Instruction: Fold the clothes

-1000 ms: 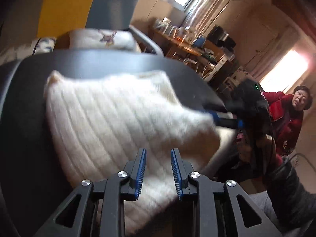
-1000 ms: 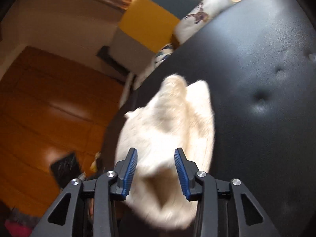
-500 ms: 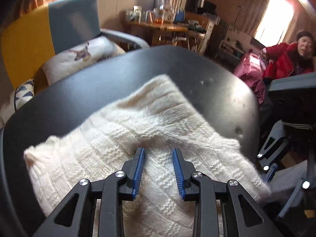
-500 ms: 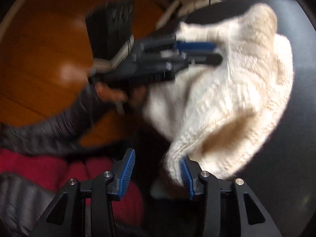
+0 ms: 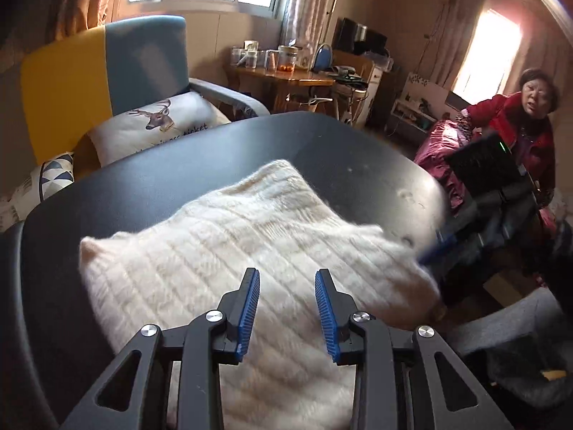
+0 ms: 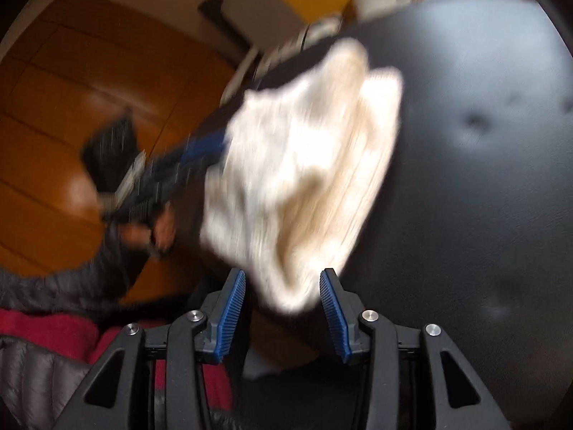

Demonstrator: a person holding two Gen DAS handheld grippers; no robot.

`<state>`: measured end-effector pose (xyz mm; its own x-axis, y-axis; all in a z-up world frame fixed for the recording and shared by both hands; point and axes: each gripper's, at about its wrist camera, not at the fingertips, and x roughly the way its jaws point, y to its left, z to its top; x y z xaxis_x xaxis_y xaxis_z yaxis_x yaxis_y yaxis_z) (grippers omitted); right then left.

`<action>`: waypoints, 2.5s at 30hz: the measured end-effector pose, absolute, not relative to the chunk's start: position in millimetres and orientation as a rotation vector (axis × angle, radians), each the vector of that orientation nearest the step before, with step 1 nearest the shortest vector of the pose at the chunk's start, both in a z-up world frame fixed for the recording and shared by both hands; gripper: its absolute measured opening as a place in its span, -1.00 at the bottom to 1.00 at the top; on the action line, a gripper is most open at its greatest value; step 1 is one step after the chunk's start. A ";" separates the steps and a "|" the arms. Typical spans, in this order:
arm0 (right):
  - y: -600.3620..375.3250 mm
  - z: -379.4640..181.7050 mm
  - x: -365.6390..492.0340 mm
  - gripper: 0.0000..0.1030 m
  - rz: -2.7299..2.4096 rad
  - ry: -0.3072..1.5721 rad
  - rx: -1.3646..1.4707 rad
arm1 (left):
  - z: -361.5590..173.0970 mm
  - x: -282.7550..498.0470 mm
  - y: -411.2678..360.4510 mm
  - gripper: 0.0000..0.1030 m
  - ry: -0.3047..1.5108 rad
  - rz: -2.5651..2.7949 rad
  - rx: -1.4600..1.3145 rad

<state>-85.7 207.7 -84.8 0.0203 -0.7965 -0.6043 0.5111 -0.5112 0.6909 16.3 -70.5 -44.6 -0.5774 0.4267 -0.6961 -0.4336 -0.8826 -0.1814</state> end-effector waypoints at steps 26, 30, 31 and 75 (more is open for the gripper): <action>151.3 -157.6 -181.8 -0.73 -1.981 -0.456 1.424 | -81.8 89.9 -64.6 -0.36 -0.036 2.243 -1.151; 151.0 -158.9 -182.6 -0.72 -1.962 -0.463 1.430 | -44.7 73.2 -61.4 -0.32 -0.239 2.207 -1.029; 150.9 -159.2 -182.8 -0.72 -1.958 -0.465 1.431 | -40.7 64.9 -56.4 -0.32 -0.269 2.195 -1.013; 181.4 -109.1 -106.2 0.04 -1.967 -0.607 1.329 | -83.6 97.3 -204.0 0.40 -1.005 2.395 -1.067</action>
